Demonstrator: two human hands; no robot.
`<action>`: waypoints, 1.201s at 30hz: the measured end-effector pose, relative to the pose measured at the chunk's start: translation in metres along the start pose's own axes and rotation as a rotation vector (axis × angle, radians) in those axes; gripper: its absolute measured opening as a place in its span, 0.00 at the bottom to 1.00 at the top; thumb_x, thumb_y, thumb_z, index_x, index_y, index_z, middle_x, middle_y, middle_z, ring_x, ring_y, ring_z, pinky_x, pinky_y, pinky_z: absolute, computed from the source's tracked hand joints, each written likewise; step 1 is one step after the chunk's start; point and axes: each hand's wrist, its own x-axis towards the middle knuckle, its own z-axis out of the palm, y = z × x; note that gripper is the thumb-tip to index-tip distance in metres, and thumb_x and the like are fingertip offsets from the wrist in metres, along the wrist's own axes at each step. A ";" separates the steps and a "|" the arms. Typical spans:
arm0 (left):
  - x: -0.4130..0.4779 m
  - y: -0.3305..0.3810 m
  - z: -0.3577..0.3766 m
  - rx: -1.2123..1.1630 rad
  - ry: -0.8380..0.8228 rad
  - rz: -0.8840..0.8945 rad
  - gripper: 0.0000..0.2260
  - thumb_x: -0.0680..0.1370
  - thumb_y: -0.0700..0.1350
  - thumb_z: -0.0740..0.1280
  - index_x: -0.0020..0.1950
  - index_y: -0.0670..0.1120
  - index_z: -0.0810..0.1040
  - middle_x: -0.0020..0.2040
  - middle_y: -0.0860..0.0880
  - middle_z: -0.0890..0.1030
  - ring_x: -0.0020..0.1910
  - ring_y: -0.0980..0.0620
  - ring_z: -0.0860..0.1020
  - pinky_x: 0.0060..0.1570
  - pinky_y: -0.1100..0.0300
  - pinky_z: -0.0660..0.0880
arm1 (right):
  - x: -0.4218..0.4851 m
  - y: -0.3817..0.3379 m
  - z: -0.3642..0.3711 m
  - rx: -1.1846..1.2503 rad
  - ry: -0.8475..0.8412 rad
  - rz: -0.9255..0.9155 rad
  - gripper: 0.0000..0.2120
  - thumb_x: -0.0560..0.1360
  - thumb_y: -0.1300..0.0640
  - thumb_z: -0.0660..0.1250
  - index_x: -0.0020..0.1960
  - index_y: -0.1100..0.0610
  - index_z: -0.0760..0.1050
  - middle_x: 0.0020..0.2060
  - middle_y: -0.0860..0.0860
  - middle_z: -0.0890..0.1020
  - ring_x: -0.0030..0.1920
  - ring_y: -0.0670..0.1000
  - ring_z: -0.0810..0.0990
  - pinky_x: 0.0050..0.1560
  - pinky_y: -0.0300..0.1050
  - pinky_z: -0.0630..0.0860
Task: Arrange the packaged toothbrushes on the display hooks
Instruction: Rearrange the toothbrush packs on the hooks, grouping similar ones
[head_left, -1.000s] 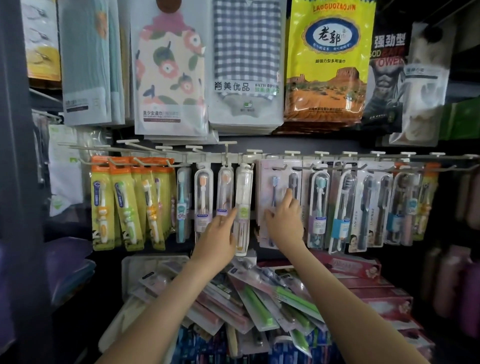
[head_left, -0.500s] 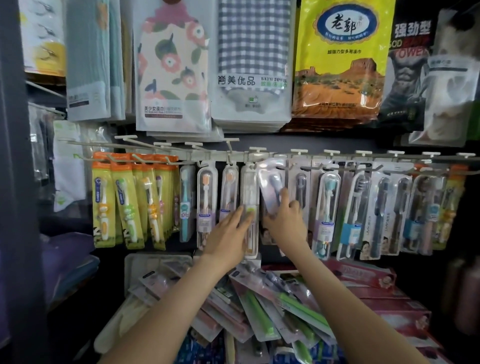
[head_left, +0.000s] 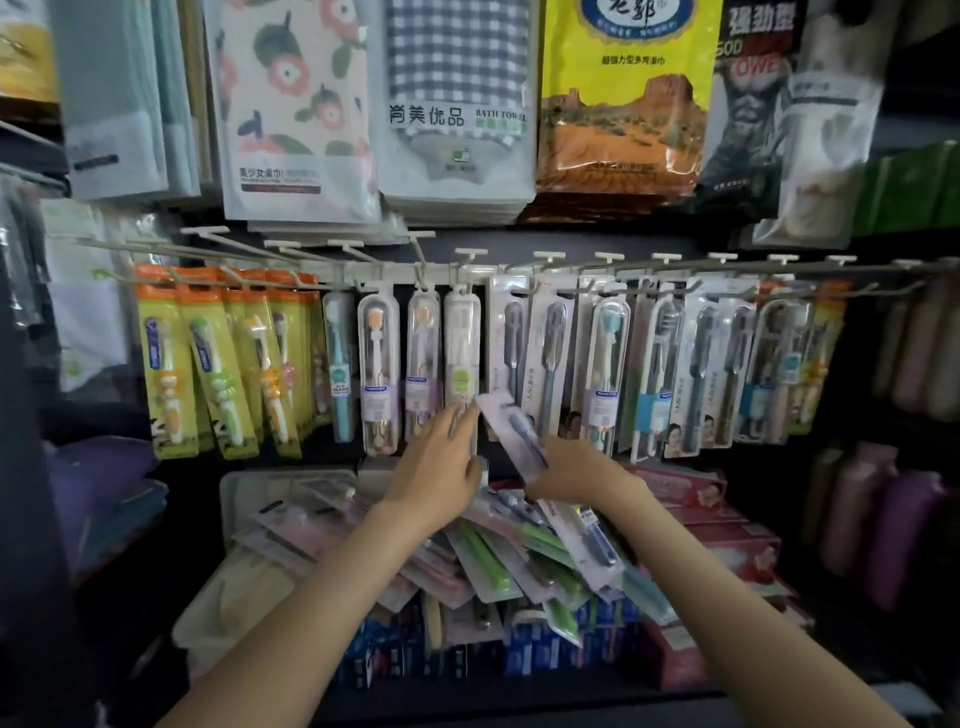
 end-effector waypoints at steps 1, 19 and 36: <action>-0.002 0.003 0.002 -0.013 -0.022 0.011 0.27 0.81 0.45 0.57 0.78 0.50 0.50 0.78 0.48 0.51 0.76 0.48 0.54 0.72 0.54 0.56 | 0.000 0.003 0.005 -0.049 -0.042 -0.015 0.27 0.73 0.50 0.66 0.67 0.61 0.65 0.56 0.57 0.76 0.53 0.57 0.77 0.45 0.47 0.74; -0.010 0.013 0.037 -0.051 -0.125 0.047 0.20 0.81 0.45 0.58 0.73 0.48 0.63 0.70 0.49 0.67 0.64 0.48 0.71 0.57 0.55 0.73 | 0.009 0.044 0.027 0.299 0.737 0.018 0.18 0.79 0.56 0.61 0.65 0.63 0.64 0.59 0.59 0.72 0.57 0.59 0.74 0.48 0.48 0.73; 0.014 0.025 0.030 -0.033 0.201 0.042 0.20 0.80 0.46 0.58 0.73 0.47 0.64 0.68 0.49 0.69 0.63 0.52 0.70 0.61 0.60 0.68 | 0.050 0.046 -0.009 0.540 0.730 0.167 0.35 0.77 0.60 0.63 0.77 0.57 0.46 0.69 0.60 0.62 0.61 0.61 0.72 0.47 0.54 0.76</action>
